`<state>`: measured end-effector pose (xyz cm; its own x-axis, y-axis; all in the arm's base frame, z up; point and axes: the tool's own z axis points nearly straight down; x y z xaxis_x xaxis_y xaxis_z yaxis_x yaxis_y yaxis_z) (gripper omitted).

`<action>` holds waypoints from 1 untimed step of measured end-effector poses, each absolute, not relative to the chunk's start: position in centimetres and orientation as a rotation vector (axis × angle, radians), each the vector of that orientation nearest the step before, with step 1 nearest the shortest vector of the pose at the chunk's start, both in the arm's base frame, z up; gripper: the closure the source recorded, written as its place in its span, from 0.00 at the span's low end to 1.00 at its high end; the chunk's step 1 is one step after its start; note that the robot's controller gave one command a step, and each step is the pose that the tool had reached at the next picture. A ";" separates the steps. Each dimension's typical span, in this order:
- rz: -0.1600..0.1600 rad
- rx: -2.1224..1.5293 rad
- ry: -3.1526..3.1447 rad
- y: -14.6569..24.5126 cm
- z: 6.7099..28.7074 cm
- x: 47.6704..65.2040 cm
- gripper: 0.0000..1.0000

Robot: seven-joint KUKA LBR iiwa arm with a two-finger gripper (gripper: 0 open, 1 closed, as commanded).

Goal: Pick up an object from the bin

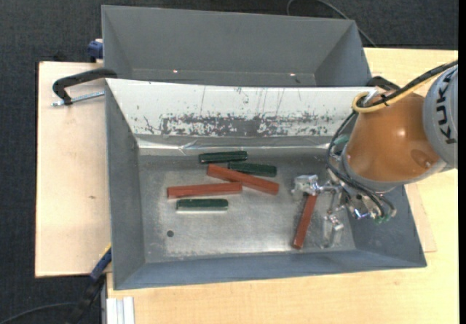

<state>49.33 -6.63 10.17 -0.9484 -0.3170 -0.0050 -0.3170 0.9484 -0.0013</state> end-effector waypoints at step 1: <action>0.003 -0.761 3.048 -4.8 7.0 49.8 0.00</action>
Offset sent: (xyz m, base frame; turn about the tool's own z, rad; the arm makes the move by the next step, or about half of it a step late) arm 0.0048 0.0172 -0.0317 -0.1673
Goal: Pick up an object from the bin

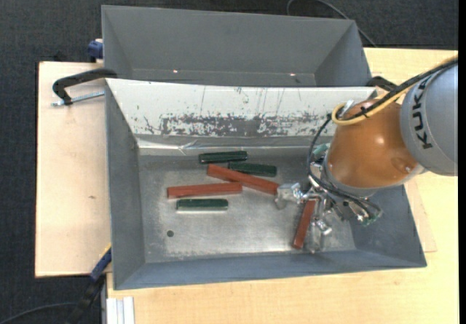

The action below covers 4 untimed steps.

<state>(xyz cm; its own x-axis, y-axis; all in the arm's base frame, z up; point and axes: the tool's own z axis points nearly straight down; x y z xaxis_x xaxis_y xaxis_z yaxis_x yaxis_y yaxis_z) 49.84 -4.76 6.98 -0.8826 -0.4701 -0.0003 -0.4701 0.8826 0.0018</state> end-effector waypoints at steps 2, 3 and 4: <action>-0.002 0.760 -3.050 -4.7 7.0 49.9 1.00; 0.000 0.759 -3.053 -4.6 7.4 50.0 1.00; 0.002 0.758 -3.057 -4.5 10.8 50.2 1.00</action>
Offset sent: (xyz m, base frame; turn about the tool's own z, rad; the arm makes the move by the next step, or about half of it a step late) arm 0.0000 0.0000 0.0000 0.0000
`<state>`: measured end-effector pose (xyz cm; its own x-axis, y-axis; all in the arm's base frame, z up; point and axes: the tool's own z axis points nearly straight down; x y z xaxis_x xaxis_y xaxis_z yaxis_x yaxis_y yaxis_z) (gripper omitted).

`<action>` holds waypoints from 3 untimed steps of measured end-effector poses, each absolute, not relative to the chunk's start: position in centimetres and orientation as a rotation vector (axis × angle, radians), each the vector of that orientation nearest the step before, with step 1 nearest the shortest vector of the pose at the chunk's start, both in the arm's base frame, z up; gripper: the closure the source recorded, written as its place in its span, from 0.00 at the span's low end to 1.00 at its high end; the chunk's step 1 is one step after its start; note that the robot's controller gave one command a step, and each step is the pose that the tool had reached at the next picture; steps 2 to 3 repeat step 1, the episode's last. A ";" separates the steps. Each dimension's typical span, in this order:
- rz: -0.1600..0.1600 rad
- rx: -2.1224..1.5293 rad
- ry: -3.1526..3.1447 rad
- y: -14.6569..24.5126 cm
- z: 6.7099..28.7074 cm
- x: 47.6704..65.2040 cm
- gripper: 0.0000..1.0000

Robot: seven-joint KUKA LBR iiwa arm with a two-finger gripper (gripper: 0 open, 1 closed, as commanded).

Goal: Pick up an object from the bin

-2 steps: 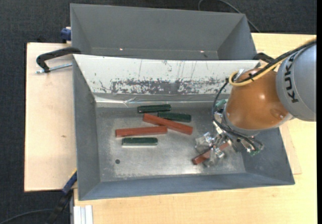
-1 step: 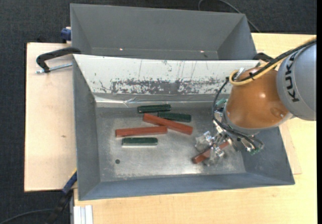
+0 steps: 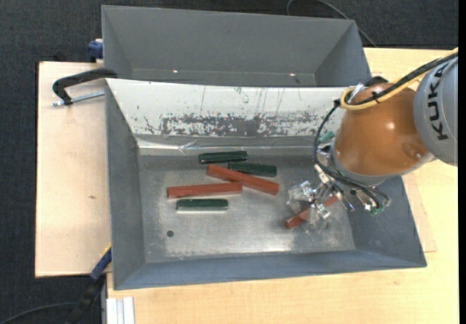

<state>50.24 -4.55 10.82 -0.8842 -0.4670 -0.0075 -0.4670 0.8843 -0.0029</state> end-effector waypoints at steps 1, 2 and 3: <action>-0.003 -0.751 3.040 -4.5 15.1 50.4 1.00; -0.003 -0.751 3.040 -4.5 15.1 50.4 1.00; -0.003 -0.751 3.040 -4.5 15.1 50.4 1.00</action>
Offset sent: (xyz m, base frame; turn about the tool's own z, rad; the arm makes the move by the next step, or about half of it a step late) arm -0.0002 -0.0001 0.0399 0.0000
